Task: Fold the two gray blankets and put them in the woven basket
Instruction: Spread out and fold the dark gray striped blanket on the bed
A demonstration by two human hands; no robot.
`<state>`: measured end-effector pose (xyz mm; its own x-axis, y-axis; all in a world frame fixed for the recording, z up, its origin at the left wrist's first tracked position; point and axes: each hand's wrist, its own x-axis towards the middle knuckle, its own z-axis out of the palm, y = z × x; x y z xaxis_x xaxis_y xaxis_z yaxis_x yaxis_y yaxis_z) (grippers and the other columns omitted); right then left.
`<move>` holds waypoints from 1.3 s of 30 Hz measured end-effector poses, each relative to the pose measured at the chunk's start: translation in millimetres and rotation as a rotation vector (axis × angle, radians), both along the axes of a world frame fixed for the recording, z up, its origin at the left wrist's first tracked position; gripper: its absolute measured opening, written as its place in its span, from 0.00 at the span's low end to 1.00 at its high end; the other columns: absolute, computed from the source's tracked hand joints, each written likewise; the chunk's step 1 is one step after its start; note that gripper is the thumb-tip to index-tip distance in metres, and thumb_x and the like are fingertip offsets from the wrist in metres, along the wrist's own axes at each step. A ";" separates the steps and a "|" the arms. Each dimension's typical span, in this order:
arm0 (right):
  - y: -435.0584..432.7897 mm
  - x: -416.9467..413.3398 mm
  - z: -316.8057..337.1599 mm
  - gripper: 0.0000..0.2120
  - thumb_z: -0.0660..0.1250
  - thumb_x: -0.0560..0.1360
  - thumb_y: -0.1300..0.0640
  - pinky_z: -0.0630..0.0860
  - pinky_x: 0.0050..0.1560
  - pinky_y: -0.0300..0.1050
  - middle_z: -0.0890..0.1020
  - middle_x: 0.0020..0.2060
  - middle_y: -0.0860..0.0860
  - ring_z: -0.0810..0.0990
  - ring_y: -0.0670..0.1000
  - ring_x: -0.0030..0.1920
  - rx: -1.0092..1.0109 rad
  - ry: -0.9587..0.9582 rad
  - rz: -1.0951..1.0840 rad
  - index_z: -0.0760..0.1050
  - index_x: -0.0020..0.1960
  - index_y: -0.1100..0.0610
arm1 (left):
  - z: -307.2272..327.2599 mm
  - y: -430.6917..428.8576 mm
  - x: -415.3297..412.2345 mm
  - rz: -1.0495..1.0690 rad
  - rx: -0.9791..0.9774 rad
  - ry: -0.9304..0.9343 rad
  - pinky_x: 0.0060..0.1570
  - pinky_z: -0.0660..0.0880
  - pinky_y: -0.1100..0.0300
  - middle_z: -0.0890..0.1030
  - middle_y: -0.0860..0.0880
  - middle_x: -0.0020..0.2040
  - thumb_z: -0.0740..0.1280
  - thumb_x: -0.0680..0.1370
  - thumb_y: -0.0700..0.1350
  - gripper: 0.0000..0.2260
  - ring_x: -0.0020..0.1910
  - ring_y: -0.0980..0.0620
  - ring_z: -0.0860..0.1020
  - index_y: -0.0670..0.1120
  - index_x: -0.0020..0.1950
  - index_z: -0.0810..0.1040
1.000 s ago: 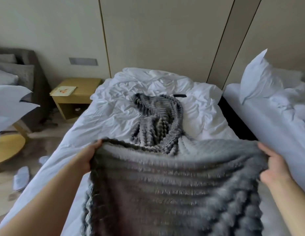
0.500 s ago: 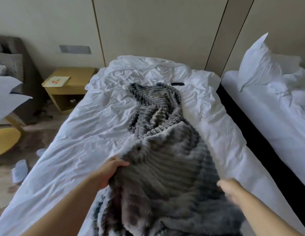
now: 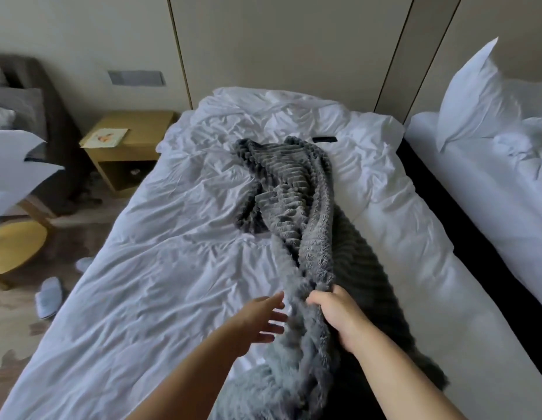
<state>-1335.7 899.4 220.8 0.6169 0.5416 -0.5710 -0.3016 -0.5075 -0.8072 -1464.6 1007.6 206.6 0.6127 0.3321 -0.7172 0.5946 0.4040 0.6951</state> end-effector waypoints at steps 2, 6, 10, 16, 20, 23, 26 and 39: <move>-8.9 -12.0 1.2 0.13 0.71 0.61 0.56 0.80 0.48 0.48 0.86 0.41 0.56 0.84 0.55 0.42 0.015 -0.001 0.119 0.82 0.45 0.59 | -7.6 3.5 6.4 0.163 -0.073 -0.036 0.43 0.75 0.59 0.80 0.47 0.45 0.63 0.78 0.58 0.18 0.40 0.51 0.78 0.44 0.55 0.78; -25.5 -22.9 -2.3 0.13 0.72 0.71 0.48 0.77 0.58 0.51 0.86 0.49 0.53 0.84 0.54 0.52 0.139 0.145 0.174 0.83 0.52 0.53 | -13.3 0.3 21.9 0.172 -0.156 -0.110 0.58 0.75 0.48 0.84 0.42 0.52 0.65 0.76 0.59 0.21 0.51 0.43 0.81 0.43 0.57 0.81; -37.2 -13.3 3.5 0.12 0.66 0.76 0.48 0.79 0.44 0.42 0.87 0.45 0.49 0.85 0.47 0.46 0.165 0.287 -0.026 0.85 0.48 0.54 | -17.8 1.3 27.1 0.388 -0.102 -0.156 0.29 0.75 0.59 0.77 0.47 0.33 0.63 0.78 0.42 0.04 0.27 0.53 0.77 0.43 0.48 0.75; -37.3 14.2 11.7 0.07 0.65 0.73 0.62 0.66 0.31 0.43 0.74 0.34 0.51 0.72 0.49 0.33 0.082 0.131 -0.525 0.72 0.36 0.57 | -14.7 25.8 9.8 0.704 -0.022 -0.201 0.28 0.67 0.59 0.74 0.44 0.35 0.65 0.74 0.38 0.11 0.31 0.48 0.73 0.39 0.55 0.74; -37.8 19.6 16.0 0.08 0.59 0.68 0.62 0.76 0.41 0.49 0.82 0.34 0.58 0.81 0.57 0.33 0.399 0.490 -0.683 0.75 0.45 0.59 | -5.7 42.7 -5.2 0.735 0.065 -0.192 0.38 0.77 0.53 0.80 0.41 0.40 0.69 0.72 0.38 0.09 0.38 0.43 0.79 0.42 0.50 0.74; -34.8 17.5 15.3 0.15 0.60 0.61 0.62 0.78 0.46 0.55 0.83 0.36 0.61 0.83 0.59 0.34 0.347 0.473 -0.585 0.77 0.46 0.61 | 0.8 50.5 -14.1 0.756 0.194 -0.138 0.30 0.77 0.59 0.82 0.49 0.31 0.72 0.70 0.41 0.06 0.31 0.50 0.81 0.46 0.42 0.76; -31.2 15.9 15.9 0.06 0.62 0.66 0.69 0.71 0.38 0.47 0.73 0.34 0.56 0.72 0.56 0.34 0.029 0.127 -0.492 0.71 0.41 0.61 | 4.0 58.4 -20.3 0.738 0.339 -0.080 0.35 0.71 0.54 0.73 0.44 0.32 0.68 0.69 0.39 0.07 0.35 0.46 0.74 0.44 0.36 0.70; -27.8 32.7 25.1 0.10 0.56 0.71 0.67 0.71 0.40 0.42 0.78 0.32 0.55 0.75 0.55 0.36 0.424 0.338 -0.587 0.76 0.40 0.61 | 30.6 61.2 -12.3 0.841 -0.309 -0.221 0.34 0.80 0.51 0.80 0.38 0.36 0.55 0.73 0.38 0.12 0.37 0.41 0.79 0.36 0.42 0.76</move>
<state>-1303.0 871.6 245.9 0.6987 0.3950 -0.5965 -0.6874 0.1399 -0.7126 -1476.9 1068.8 237.2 0.3900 0.5432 -0.7435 -0.1127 0.8295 0.5470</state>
